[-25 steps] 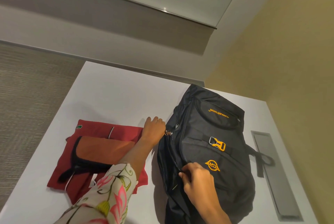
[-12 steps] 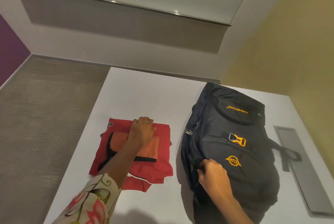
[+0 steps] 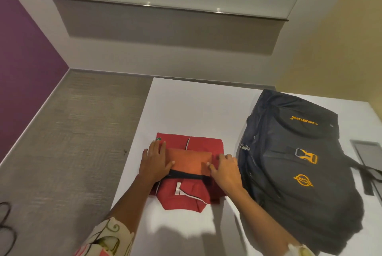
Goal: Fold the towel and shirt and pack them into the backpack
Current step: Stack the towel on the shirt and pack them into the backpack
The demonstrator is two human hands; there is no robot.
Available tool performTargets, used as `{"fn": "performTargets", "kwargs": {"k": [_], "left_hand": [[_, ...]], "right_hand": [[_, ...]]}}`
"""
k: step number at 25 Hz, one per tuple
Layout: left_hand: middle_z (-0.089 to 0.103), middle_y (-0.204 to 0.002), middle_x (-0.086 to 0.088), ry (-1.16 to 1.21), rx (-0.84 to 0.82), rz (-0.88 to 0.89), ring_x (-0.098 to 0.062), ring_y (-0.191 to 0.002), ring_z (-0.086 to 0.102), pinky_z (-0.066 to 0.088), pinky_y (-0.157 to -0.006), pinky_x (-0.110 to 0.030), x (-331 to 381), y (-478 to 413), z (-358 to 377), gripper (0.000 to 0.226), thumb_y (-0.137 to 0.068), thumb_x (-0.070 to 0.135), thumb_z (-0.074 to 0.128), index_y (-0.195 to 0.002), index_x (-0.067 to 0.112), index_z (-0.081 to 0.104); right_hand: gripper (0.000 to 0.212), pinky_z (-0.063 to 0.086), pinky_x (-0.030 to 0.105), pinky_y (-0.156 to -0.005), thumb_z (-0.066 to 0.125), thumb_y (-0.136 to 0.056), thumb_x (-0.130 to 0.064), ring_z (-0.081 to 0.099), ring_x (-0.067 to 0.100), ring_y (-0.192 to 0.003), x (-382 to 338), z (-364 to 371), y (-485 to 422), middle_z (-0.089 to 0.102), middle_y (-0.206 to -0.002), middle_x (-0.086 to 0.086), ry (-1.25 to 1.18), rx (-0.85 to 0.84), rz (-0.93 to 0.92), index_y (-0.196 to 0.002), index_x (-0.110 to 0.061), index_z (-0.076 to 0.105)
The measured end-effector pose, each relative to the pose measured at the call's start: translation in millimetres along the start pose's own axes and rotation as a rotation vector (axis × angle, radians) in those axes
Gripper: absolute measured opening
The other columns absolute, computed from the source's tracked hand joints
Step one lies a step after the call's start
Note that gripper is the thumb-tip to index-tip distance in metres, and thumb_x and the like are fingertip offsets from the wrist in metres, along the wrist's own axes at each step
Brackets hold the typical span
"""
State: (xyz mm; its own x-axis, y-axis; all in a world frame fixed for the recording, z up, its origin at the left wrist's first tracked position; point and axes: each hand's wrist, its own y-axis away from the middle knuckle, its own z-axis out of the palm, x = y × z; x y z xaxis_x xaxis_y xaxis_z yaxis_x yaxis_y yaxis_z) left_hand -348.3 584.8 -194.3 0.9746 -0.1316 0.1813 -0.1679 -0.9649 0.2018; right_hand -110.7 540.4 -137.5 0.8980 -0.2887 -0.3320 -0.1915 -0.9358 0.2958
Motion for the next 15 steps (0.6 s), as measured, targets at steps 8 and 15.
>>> {"fn": "performTargets", "kwargs": {"k": [8,15], "left_hand": [[0.020,-0.157,-0.017,0.110,-0.220,-0.360,-0.034,-0.144,0.022,0.027,-0.113,-0.048,-6.2,-13.3,-3.6,0.120,-0.071,0.075,0.062,-0.153,0.007,0.007],[0.048,-0.138,-0.015,0.542,-0.385,-0.625,-0.035,-0.126,0.048,0.036,-0.105,-0.046,-10.4,-27.8,0.9,0.107,-0.064,0.050,0.085,-0.139,0.006,0.022]], "right_hand": [[0.099,0.037,0.049,-0.105,0.074,-0.076,-0.054,0.034,0.037,-0.133,-14.4,44.5,-50.3,0.033,-0.144,0.016,-0.169,-0.120,0.357,-0.148,-0.014,0.019],[0.114,0.035,0.050,-0.106,0.086,-0.063,-0.051,0.027,0.037,-0.137,-4.2,55.4,-67.1,0.029,-0.147,0.016,-0.279,-0.166,0.577,-0.147,-0.009,0.021]]}}
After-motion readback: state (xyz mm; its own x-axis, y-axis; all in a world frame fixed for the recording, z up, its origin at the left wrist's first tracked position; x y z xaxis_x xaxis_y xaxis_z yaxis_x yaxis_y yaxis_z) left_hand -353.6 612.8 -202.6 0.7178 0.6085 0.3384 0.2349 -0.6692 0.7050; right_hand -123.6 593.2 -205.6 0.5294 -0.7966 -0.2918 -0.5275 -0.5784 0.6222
